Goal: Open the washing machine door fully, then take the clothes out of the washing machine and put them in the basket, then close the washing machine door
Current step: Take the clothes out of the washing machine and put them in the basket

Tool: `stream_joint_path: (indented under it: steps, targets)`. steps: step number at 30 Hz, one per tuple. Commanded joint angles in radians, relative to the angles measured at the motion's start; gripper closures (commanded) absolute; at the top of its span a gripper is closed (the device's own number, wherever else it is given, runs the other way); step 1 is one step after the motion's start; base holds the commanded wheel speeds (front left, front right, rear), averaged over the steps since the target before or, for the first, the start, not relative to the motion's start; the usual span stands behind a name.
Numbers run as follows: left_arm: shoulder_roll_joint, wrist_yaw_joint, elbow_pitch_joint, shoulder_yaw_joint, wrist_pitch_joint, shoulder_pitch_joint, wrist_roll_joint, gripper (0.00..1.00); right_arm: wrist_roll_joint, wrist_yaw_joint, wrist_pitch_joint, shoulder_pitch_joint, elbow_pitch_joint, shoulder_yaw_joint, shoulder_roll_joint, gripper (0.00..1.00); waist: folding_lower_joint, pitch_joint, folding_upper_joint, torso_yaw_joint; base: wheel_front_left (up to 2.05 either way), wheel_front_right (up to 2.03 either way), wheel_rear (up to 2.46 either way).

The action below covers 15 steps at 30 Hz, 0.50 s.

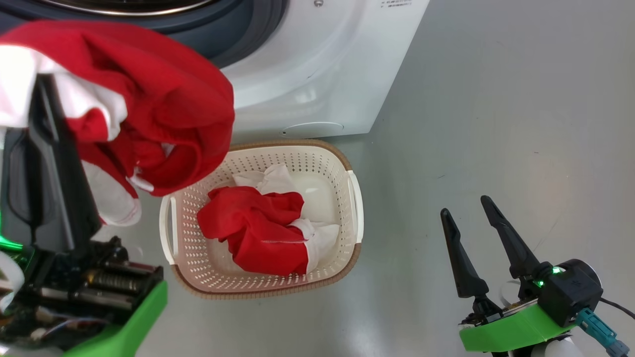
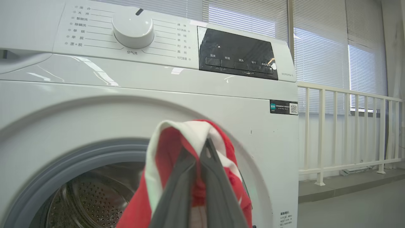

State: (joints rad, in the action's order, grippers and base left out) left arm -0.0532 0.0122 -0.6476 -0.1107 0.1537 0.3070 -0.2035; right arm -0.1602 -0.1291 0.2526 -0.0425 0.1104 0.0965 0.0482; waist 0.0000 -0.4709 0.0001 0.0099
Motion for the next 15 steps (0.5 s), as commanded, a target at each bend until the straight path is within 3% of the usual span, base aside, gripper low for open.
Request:
stream_joint_path:
  steps: [1, 5, 10, 15]
  targets:
    - [-0.02, -0.008, -0.053, 0.023, -0.01, -0.02, 0.01, 1.0, 0.001, -0.002, -0.001, 0.013, 0.024, 0.027, 0.002, 0.0, 0.0, -0.002, -0.0001, 0.0, 0.0, 0.0, 0.0]
    - [-0.019, -0.009, -0.1, 0.01, -0.017, -0.021, 0.008, 1.0, 0.002, -0.002, -0.001, 0.013, 0.026, 0.024, 0.002, 0.0, 0.0, -0.005, -0.0001, 0.004, 0.0, 0.0, 0.0]
    - [-0.017, -0.017, -0.059, 0.009, -0.021, -0.036, -0.006, 1.0, 0.001, -0.002, 0.0, 0.008, 0.024, 0.027, 0.002, 0.0, 0.0, -0.01, -0.0001, 0.005, 0.0, 0.0, 0.0]
    - [-0.011, -0.018, 0.103, -0.012, 0.03, -0.066, -0.049, 1.0, 0.001, -0.002, 0.0, -0.001, 0.025, 0.033, 0.002, 0.0, 0.0, -0.023, -0.0001, 0.0, 0.0, 0.0, 0.0]
